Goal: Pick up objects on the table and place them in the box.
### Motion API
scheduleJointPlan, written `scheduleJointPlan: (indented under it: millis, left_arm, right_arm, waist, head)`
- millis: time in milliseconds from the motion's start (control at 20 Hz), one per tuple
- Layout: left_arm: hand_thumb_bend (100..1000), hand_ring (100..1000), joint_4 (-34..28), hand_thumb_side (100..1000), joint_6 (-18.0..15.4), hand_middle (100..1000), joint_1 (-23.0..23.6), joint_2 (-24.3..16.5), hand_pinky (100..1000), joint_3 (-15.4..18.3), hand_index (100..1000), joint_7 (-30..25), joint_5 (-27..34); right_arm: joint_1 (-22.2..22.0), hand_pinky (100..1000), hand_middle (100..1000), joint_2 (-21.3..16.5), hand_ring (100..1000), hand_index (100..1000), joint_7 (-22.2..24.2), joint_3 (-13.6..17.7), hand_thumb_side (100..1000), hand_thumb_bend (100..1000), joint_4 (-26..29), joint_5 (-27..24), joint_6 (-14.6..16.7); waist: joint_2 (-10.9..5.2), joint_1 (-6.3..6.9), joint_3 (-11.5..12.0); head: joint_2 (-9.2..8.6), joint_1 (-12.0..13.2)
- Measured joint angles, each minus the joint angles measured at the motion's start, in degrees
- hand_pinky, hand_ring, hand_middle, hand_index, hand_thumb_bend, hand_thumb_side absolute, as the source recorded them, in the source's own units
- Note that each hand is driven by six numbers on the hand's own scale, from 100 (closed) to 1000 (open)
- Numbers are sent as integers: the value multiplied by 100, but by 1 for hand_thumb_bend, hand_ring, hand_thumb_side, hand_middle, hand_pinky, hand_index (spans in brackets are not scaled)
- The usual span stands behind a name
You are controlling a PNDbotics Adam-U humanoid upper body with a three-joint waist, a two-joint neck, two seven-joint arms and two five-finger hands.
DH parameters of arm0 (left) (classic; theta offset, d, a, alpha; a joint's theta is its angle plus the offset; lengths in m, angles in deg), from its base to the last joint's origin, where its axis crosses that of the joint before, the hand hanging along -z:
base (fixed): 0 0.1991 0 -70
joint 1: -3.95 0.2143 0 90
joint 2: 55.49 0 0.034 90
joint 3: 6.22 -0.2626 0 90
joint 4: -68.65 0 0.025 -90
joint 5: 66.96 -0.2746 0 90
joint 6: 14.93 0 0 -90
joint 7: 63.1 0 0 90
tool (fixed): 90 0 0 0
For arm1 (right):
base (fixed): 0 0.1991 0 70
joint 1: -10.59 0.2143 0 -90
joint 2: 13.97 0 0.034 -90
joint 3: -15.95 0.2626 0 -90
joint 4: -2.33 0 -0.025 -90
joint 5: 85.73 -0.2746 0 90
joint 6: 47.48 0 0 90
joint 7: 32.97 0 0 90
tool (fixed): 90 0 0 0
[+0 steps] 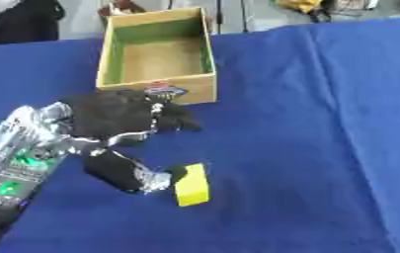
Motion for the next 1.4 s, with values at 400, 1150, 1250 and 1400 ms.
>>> scheduleJointPlan:
  millis: [400, 1150, 1250, 1400]
  left_arm:
    - [299, 854, 0, 1000, 48, 830, 0, 2, 726, -1, 970, -48, 20]
    - [809, 801, 0, 1000, 638, 755, 89, 212, 755, -197, 842, -342, -1581]
    - [814, 794, 0, 1000, 632, 749, 121, 262, 758, -247, 826, -343, -1989]
    - [824, 767, 0, 1000, 580, 721, 189, 348, 724, -327, 806, -388, -2569]
  right_arm:
    - [0, 730, 674, 0, 653, 778, 0, 1, 630, 100, 0, -19, 0]
    - [-27, 731, 672, 0, 652, 778, 3, 2, 634, 100, 0, -22, -47]
    - [-30, 731, 672, 0, 652, 778, 3, 2, 634, 100, 0, -22, -51]
    - [-31, 731, 671, 0, 652, 778, 2, 2, 634, 100, 0, -23, -52]
  waist:
    - [-25, 3, 1]
    - [-86, 54, 94]
    - [-87, 54, 93]
    - [-87, 54, 89]
  head:
    - [0, -2]
    - [4, -121]
    - [4, -127]
    - [4, -129]
